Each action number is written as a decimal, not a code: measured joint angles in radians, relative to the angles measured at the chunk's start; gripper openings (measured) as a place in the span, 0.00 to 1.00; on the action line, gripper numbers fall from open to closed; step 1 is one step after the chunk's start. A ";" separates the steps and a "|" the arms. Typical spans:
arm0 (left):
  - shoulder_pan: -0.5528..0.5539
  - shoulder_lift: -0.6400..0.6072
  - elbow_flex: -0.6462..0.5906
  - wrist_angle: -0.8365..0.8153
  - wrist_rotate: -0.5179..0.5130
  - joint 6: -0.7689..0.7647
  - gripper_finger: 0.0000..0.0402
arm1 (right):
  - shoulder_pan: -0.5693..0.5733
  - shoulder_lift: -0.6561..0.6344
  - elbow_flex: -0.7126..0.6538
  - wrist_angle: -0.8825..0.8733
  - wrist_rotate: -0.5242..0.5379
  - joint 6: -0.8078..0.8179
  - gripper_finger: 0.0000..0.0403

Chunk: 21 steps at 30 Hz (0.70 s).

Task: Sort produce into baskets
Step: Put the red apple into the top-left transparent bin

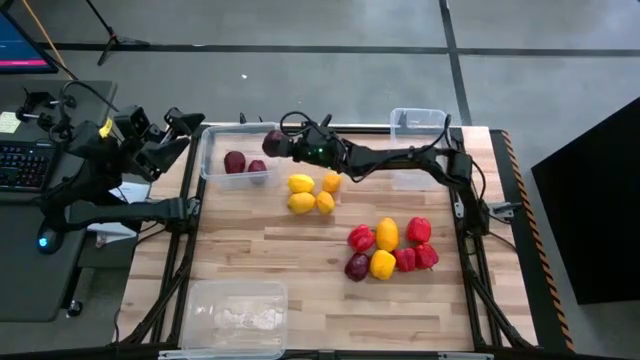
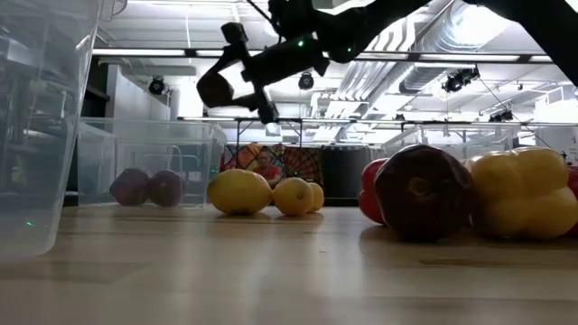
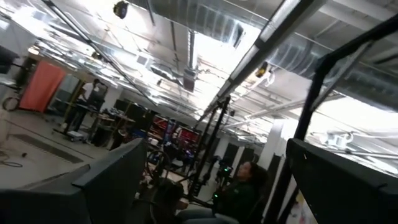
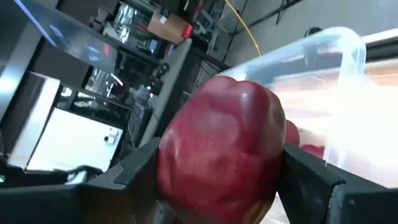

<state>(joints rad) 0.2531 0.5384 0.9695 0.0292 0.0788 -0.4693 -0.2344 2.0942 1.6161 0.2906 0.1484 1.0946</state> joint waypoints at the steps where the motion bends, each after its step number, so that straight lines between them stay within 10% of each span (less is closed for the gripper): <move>1: 0.000 0.000 0.000 0.000 -0.006 0.000 0.93 | -0.002 0.003 0.000 -0.002 -0.018 0.000 0.60; 9: 0.000 0.009 0.000 0.000 -0.028 0.001 0.93 | -0.016 0.129 0.176 -0.067 -0.177 -0.044 0.60; 21: 0.000 0.022 0.000 0.000 -0.029 -0.009 0.93 | -0.014 0.296 0.557 -0.362 -0.150 -0.248 0.60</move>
<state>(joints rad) 0.2531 0.5606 0.9699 0.0288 0.0498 -0.4782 -0.2489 2.3901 2.1728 -0.0712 -0.0016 0.8471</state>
